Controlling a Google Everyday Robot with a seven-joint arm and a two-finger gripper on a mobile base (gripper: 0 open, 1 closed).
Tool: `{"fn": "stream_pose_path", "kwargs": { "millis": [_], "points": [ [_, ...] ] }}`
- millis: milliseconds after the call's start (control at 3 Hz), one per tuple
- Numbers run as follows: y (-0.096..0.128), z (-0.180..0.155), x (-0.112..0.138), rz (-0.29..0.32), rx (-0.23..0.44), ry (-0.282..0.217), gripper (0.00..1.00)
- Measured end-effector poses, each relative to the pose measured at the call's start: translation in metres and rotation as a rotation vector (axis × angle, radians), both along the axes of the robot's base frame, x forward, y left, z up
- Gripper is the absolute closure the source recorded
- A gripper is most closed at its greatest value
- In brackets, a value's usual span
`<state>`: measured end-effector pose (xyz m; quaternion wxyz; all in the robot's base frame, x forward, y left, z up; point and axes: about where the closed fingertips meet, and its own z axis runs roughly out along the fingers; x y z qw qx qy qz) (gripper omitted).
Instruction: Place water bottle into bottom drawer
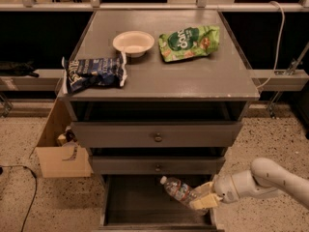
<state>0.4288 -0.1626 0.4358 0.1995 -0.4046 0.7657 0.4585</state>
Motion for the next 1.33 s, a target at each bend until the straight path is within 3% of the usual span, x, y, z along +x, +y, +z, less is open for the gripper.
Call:
{"fn": "stream_pose_path", "kwargs": {
  "millis": [667,1000,1333],
  "points": [
    [0.036,-0.060,0.010,-0.203,0.047,-0.002,1.00],
    [0.053,-0.097,0.027,-0.316,0.050,-0.042,1.00],
    [0.052,-0.097,0.028,-0.318,0.047,-0.044,1.00]
  ]
}}
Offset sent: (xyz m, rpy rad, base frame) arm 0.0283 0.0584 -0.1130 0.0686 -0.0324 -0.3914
